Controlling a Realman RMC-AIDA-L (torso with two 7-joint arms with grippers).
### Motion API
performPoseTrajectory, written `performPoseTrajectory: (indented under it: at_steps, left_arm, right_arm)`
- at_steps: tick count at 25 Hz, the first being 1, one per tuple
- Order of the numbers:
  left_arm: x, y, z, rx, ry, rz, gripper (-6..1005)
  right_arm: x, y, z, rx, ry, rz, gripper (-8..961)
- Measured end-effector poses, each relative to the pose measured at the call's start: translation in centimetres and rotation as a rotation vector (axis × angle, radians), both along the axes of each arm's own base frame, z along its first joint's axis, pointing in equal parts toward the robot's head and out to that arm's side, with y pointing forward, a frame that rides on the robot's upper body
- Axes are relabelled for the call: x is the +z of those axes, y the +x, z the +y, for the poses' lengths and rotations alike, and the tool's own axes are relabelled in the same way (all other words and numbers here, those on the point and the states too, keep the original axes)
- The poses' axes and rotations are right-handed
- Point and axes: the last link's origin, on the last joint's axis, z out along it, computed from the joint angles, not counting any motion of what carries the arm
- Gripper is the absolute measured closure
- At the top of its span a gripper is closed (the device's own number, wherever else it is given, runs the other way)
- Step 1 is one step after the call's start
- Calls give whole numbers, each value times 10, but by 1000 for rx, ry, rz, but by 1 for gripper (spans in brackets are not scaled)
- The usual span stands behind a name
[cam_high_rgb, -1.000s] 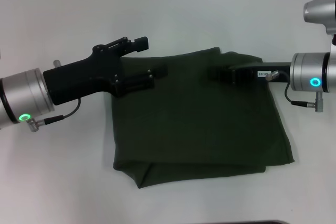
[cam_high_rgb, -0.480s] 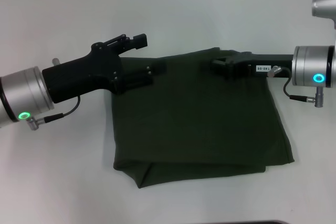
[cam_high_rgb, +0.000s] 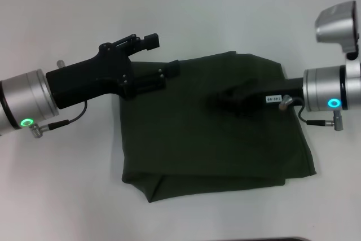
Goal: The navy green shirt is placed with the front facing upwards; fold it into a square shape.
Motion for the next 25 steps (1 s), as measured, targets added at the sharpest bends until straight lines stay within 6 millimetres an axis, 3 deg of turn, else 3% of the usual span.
performPoseTrajectory:
  at_steps: [25]
  left_arm:
    - [-2, -1, 1, 15, -2, 1, 151]
  right_arm:
    - [-9, 9, 2, -19, 4, -86, 934]
